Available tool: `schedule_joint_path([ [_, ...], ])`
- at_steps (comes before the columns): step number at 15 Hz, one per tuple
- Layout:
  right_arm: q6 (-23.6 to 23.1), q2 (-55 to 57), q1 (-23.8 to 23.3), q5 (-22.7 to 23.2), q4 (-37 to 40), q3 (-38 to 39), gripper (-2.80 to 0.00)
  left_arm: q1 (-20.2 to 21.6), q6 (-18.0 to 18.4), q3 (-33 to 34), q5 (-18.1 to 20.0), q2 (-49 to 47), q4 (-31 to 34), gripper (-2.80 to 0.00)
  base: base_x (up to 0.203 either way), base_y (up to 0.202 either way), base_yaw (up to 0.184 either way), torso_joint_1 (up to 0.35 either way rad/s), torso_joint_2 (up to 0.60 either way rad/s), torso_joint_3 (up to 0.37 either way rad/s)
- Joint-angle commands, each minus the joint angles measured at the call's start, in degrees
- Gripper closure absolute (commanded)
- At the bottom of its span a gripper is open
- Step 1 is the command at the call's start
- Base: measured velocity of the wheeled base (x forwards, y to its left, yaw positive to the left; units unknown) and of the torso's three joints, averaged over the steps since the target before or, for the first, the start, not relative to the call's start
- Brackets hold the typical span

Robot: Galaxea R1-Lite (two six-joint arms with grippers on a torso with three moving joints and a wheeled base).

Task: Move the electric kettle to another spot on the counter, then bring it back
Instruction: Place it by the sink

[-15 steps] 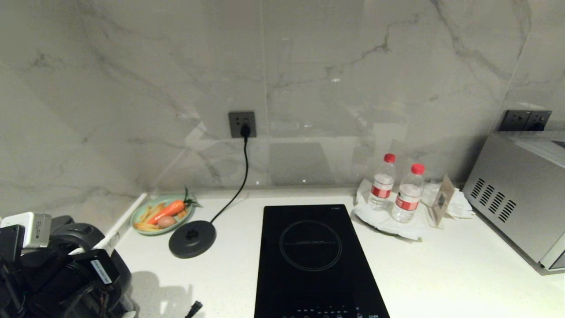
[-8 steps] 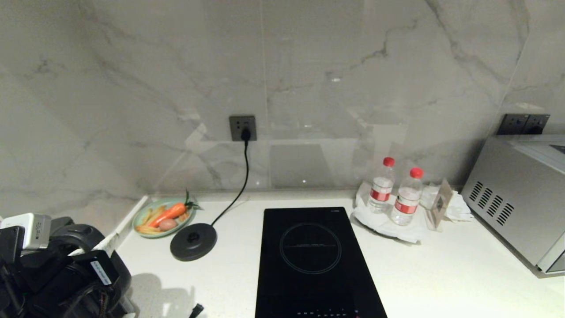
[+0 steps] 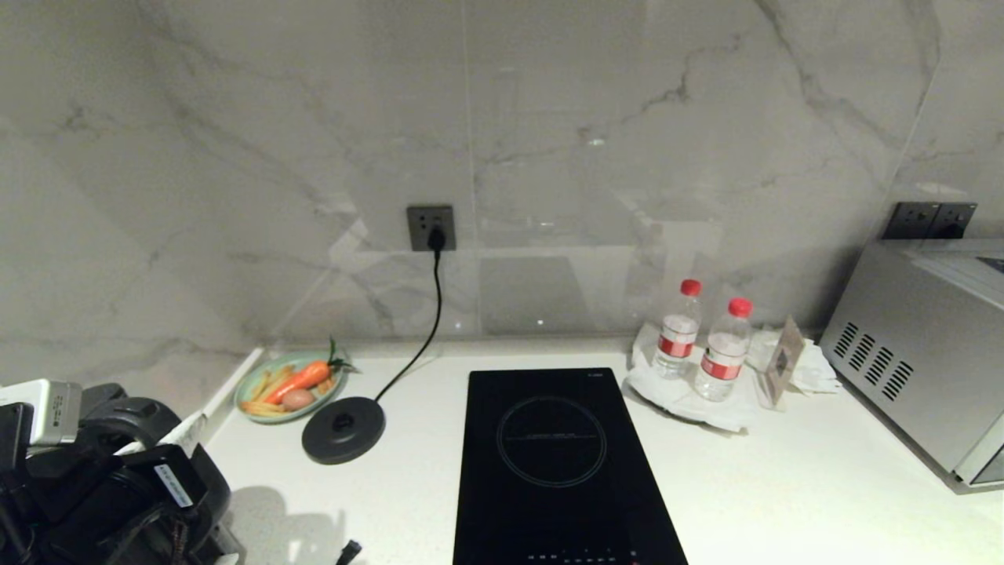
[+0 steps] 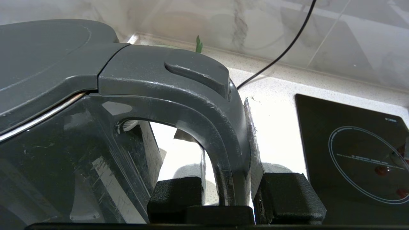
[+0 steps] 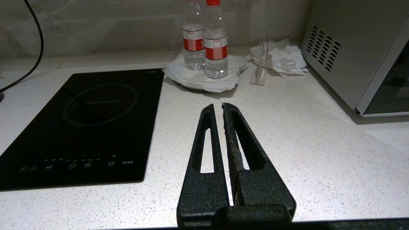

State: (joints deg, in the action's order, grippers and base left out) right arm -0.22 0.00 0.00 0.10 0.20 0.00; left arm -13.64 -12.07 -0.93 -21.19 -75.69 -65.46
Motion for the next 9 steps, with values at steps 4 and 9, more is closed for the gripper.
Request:
schedule_joint_path([
  [4, -0.04, 0.0, 0.0, 0.08, -0.02, 0.0, 0.0, 0.02, -0.15, 0.4, -0.17, 0.55, -0.43, 0.0, -0.002, -0.001, 0.045, 0.001, 0.0, 0.001],
  [9, -0.04, 0.0, 0.0, 0.0, -0.02, 0.0, 0.0, 0.02, -0.15, 0.4, -0.17, 0.46, -0.37, 0.0, -0.001, -0.007, 0.173, 0.002, 0.0, 0.002],
])
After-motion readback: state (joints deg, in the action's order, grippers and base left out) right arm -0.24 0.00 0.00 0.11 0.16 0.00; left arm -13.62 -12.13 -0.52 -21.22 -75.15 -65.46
